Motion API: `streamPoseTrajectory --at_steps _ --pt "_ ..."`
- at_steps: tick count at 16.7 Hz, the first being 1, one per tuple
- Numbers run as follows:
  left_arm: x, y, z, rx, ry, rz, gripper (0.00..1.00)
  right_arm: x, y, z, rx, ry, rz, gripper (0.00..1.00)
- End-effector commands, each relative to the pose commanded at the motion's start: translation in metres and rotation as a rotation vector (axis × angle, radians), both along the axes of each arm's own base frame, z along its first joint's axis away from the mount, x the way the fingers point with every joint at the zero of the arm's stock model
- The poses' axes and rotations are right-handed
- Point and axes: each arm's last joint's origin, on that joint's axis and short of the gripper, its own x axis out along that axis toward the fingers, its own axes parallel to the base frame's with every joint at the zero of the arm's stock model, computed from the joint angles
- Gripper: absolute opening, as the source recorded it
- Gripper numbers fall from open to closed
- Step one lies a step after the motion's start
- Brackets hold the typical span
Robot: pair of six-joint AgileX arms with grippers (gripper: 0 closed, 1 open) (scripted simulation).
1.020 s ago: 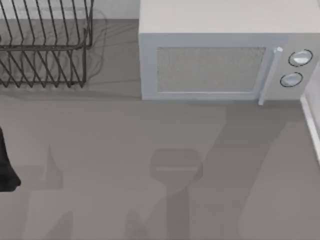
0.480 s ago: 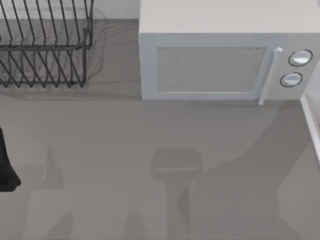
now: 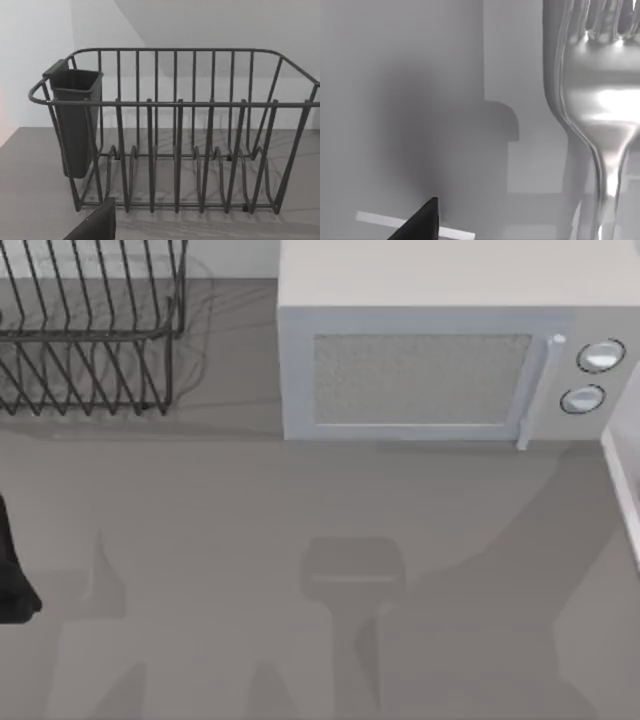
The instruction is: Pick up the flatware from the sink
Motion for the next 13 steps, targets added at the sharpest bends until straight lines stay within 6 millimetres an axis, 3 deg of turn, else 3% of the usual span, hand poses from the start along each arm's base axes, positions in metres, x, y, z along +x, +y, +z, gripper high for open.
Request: streamPoseTrajectory --at_steps 10,13 --pt "0.0 0.0 0.0 0.0 0.0 0.0 1.0 0.0 0.0 0.0 0.0 0.0 0.0 0.02" --pt "0.0 0.0 0.0 0.0 0.0 0.0 1.0 0.0 0.0 0.0 0.0 0.0 0.0 0.0"
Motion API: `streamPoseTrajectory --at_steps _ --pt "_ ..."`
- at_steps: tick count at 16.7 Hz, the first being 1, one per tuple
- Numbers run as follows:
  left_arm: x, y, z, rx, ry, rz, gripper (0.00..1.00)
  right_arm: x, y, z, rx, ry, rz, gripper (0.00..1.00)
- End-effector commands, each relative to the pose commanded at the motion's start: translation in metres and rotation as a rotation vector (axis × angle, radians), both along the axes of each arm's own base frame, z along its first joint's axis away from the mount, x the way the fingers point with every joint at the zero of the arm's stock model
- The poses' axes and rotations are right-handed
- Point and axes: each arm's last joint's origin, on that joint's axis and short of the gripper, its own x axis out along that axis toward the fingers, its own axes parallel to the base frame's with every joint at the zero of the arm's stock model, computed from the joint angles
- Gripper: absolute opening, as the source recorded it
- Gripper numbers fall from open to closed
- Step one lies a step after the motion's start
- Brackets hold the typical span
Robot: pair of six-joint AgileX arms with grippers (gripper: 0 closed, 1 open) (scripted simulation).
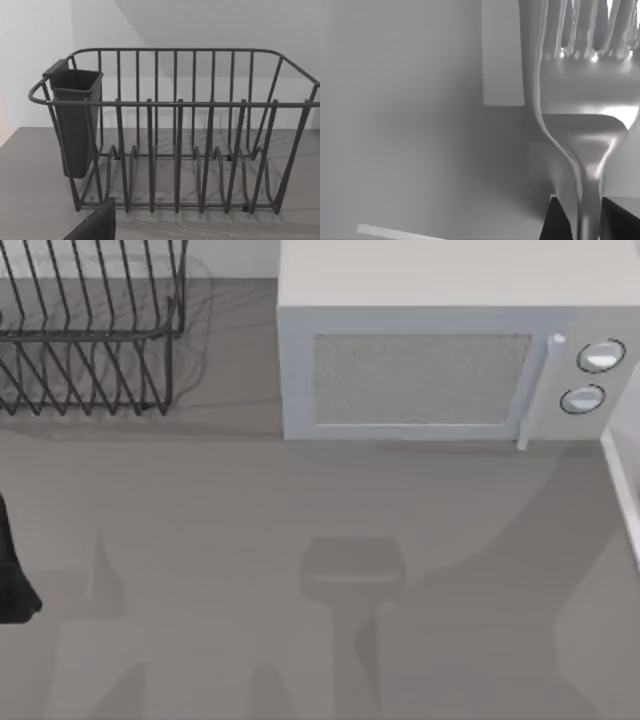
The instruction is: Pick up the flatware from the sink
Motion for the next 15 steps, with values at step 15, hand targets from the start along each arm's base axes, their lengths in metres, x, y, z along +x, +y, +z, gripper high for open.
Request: streamPoseTrajectory --at_steps 15 --pt "0.0 0.0 0.0 0.0 0.0 0.0 1.0 0.011 -0.002 0.123 0.005 -0.025 -0.007 0.0"
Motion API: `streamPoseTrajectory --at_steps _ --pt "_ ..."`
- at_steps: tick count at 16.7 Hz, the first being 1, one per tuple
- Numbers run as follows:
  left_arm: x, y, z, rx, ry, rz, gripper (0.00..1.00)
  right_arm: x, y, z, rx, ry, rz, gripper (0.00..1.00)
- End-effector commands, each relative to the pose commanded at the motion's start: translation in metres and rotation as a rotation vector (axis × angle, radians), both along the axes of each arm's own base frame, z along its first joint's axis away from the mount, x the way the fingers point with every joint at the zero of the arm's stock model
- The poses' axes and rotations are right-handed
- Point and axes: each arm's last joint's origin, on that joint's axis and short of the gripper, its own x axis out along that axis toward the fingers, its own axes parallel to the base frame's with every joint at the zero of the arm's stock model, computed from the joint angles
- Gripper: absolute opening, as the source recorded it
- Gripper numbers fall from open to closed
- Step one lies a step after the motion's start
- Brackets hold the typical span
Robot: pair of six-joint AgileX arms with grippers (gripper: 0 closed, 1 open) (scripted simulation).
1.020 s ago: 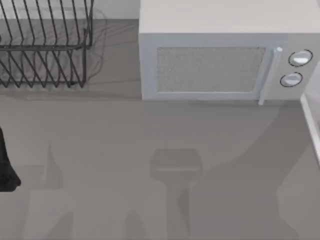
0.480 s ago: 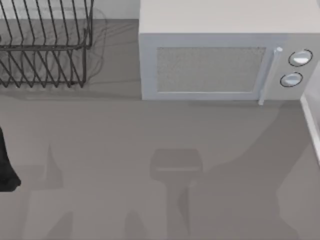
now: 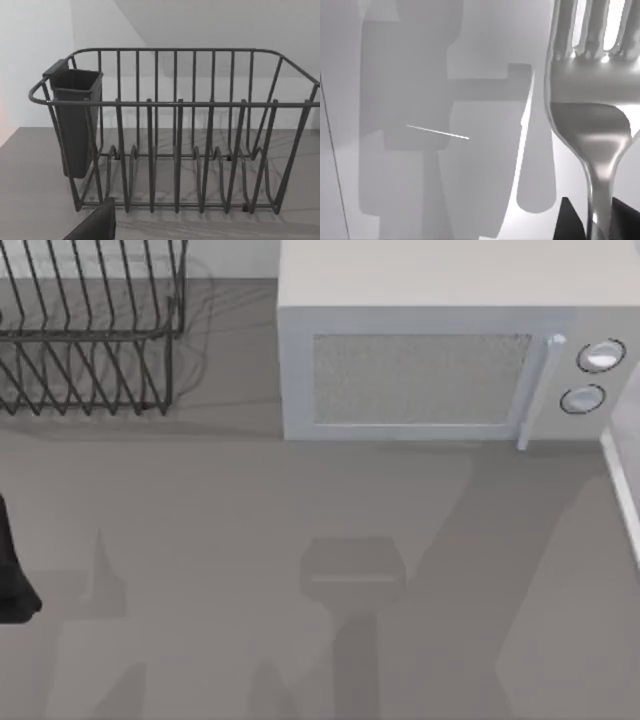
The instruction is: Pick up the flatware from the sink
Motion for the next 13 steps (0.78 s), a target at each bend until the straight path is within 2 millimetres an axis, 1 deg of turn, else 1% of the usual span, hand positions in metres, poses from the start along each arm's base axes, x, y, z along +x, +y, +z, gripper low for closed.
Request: streamPoseTrajectory --at_steps 2,4,5,9,10,11,13 --pt "0.0 0.0 0.0 0.0 0.0 0.0 1.0 -0.003 0.001 0.03 -0.002 -0.006 0.0 0.0" --pt "0.0 0.0 0.0 0.0 0.0 0.0 1.0 -0.005 0.002 0.048 -0.005 -0.019 0.0 0.0" --pt "0.0 0.0 0.0 0.0 0.0 0.0 1.0 -0.006 0.002 0.051 -0.006 -0.022 0.0 0.0" --pt "0.0 0.0 0.0 0.0 0.0 0.0 1.0 -0.005 0.003 0.05 -0.005 -0.022 0.0 0.0" --pt "0.0 0.0 0.0 0.0 0.0 0.0 1.0 -0.005 0.006 0.055 -0.009 -0.033 -0.005 0.0" --pt "0.0 0.0 0.0 0.0 0.0 0.0 1.0 -0.006 0.012 0.065 -0.016 -0.054 -0.013 0.0" --pt "0.0 0.0 0.0 0.0 0.0 0.0 1.0 -0.01 0.034 0.096 -0.031 -0.12 -0.036 0.0"
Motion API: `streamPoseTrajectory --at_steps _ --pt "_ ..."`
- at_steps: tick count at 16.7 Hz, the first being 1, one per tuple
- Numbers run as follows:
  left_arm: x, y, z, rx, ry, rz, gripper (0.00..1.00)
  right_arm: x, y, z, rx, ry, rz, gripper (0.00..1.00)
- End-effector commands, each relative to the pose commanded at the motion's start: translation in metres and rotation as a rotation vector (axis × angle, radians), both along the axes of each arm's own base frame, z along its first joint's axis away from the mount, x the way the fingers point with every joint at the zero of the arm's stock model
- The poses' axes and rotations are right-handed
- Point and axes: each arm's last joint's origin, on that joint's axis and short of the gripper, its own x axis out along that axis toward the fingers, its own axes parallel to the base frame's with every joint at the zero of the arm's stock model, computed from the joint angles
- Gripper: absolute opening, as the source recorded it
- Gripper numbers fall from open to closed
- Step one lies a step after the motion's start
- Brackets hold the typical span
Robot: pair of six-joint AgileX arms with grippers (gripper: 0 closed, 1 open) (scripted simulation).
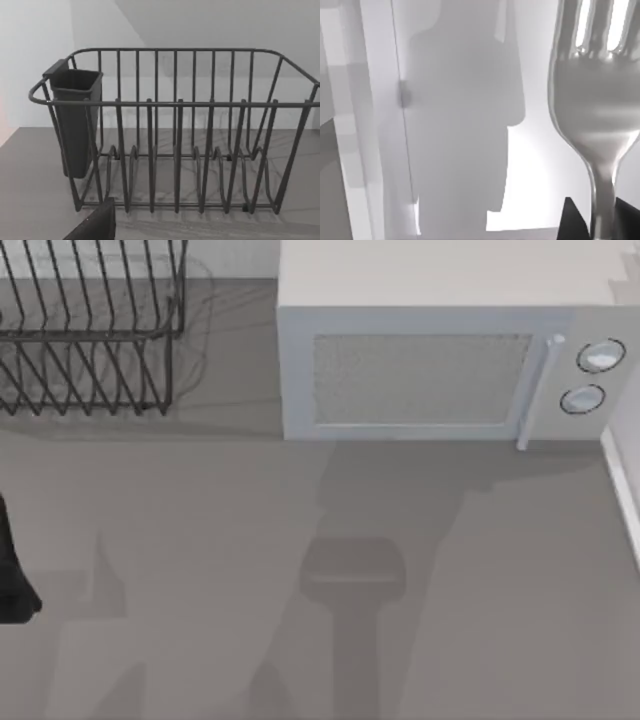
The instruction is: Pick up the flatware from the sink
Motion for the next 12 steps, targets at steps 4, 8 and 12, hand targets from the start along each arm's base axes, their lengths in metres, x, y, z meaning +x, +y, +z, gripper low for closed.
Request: streamPoseTrajectory --at_steps 4,8,12 --pt "0.0 0.0 0.0 0.0 0.0 0.0 1.0 -0.031 0.071 0.074 0.011 -0.156 -0.053 0.0" --pt "0.0 0.0 0.0 0.0 0.0 0.0 1.0 -0.083 0.159 0.11 0.086 -0.194 -0.052 0.0" --pt "0.0 0.0 0.0 0.0 0.0 0.0 1.0 -0.138 0.239 0.095 0.122 -0.073 -0.003 0.0"
